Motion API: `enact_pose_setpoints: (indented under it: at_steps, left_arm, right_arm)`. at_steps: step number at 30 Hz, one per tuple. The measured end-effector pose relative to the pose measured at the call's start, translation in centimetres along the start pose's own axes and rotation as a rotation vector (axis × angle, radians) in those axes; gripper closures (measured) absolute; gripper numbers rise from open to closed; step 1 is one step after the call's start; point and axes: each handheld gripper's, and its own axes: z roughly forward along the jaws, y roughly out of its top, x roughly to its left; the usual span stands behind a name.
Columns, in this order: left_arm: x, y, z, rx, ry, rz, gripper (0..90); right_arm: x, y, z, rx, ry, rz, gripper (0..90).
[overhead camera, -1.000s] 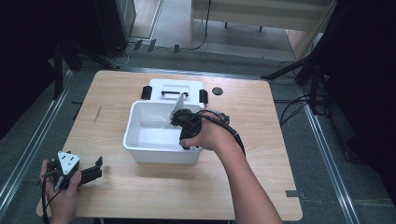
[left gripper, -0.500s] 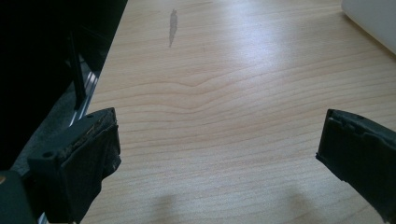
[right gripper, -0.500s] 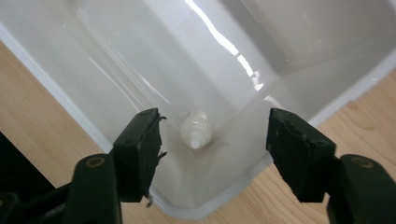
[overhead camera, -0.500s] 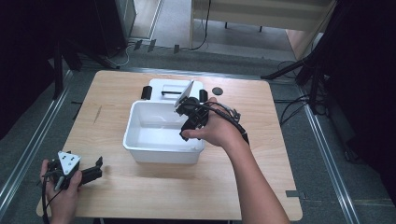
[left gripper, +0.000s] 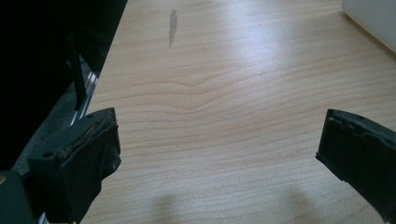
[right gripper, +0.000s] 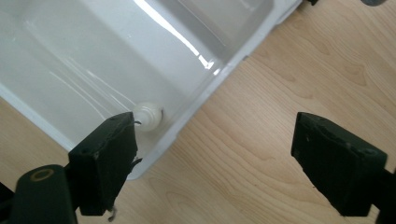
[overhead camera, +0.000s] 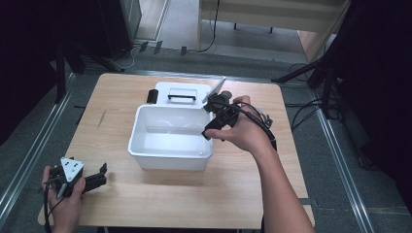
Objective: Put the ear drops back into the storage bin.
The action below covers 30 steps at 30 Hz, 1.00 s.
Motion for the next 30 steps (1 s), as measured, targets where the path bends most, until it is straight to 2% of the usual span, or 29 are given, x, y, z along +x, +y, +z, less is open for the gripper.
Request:
enact_pose_setpoints:
  at_steps: [5,8,13,14,18,23,27,30]
  left_arm:
    - [0.0,0.0,0.0,0.001,0.000,0.000,0.0]
    - [0.0,0.0,0.0,0.001,0.000,0.000,0.0]
    - [0.0,0.0,0.0,-0.001,0.000,-0.002,0.0]
    - [0.0,0.0,0.0,0.000,-0.001,-0.001,0.0]
    - [0.0,0.0,0.0,0.002,-0.002,0.001,0.0]
    - [-0.1,0.0,0.0,0.002,-0.002,0.001,0.0]
    - [-0.1,0.0,0.0,0.002,-0.002,0.002,0.0]
    - [0.0,0.0,0.0,0.000,-0.002,0.000,0.0]
  right_arm:
    - [-1.4,-1.2,-0.2,-0.009,-0.009,0.058,8.4]
    - [-2.2,-2.1,-0.1,-0.015,-0.026,0.076,2.9]
    - [-3.4,-3.4,0.0,-0.026,-0.041,0.117,0.0]
    - [-4.1,-4.3,0.1,-0.048,-0.063,0.132,0.0]
    - [-5.0,-5.5,0.0,-0.092,-0.095,0.164,0.0]
    - [-6.2,-7.2,0.0,-0.143,-0.107,0.209,0.0]
    - [-6.9,-8.7,0.5,-0.176,-0.126,0.226,0.0]
    - [-7.4,-9.9,1.0,-0.212,-0.132,0.256,0.0]
